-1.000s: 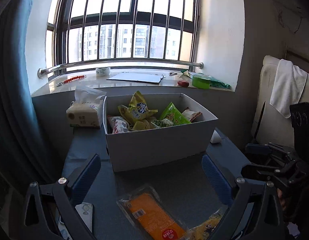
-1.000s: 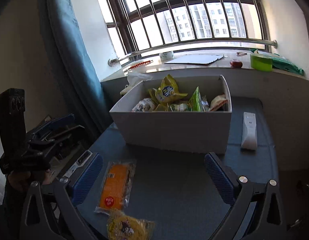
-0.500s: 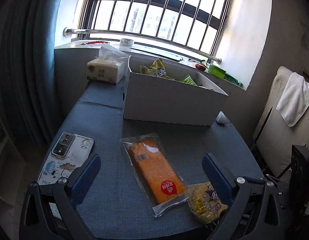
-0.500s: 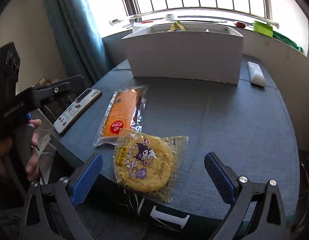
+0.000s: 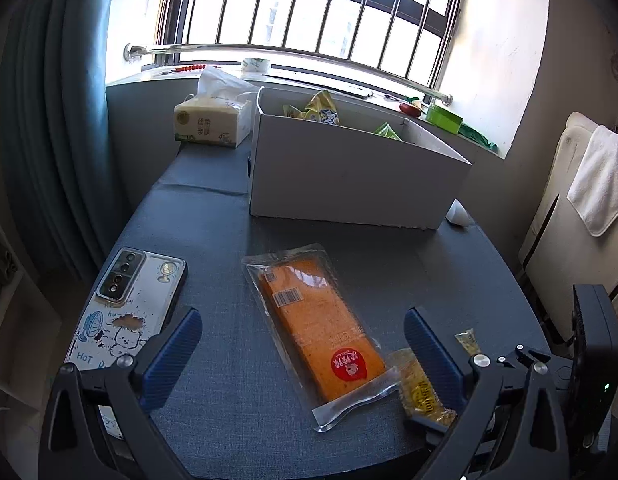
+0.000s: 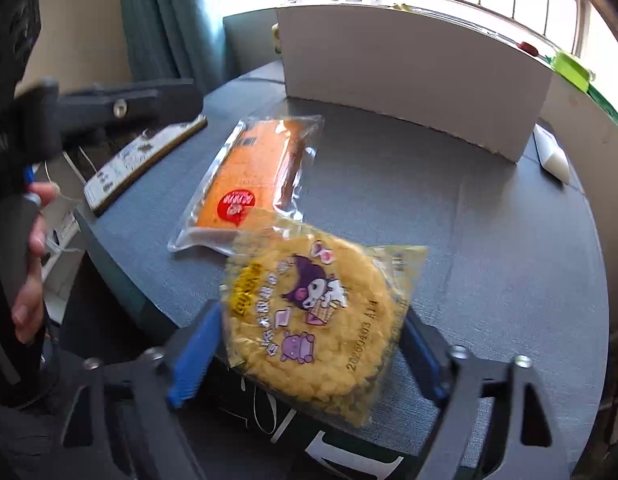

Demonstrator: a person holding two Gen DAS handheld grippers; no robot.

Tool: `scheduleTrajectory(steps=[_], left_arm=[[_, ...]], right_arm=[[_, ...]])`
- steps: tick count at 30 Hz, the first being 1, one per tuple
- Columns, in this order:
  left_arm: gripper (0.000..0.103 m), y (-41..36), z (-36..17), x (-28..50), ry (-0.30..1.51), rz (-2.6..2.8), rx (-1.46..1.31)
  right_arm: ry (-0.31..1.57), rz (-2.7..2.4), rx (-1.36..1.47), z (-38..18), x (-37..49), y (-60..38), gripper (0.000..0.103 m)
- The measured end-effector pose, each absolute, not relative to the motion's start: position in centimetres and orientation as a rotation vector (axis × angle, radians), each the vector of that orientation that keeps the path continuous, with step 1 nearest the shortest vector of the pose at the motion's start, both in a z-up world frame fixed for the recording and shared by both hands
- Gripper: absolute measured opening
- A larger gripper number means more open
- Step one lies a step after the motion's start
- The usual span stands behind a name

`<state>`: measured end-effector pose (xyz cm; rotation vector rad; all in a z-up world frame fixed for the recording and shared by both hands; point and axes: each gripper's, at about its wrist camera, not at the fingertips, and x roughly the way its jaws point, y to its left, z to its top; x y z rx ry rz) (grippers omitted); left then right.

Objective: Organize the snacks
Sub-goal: 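Grasp the round yellow bread pack with the right tool while the left tool grasps the orange cake pack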

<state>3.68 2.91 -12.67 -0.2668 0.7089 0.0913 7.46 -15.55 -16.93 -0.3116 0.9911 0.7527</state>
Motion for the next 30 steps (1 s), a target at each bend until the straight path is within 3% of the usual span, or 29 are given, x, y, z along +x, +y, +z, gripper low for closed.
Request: scheduleTrajectory(steps=[8,16,24,28,30], left_arm=[[0.103,1.4,-14.4,7.1,0.823,0.105,-0.207],[0.103,-0.3,-18.3,11.6,0.978,0.204,-0.178],[0.101,-1.1,-18.5,11.5,0.957,0.176,-0.104],[0.061,-1.3,-17.7,11.1,0.945,0.106,-0.076],[0.059,-1.3,-17.5,10.9,0.936,0.056,-0.090]], right_arm=[[0.930,0.672,-0.062,-14.6,9.6,-20.6,0.078],[0.913,0.608,0.008,-13.8,10.8,-23.4,0.078],[0.917,0.629,0.017,-14.0,11.0,-23.5,0.078],[0.920,0.631,0.016,-14.2,11.1,-23.5,0.078],[0.918,0.632,0.013,-14.2,11.1,-23.5,0.078]])
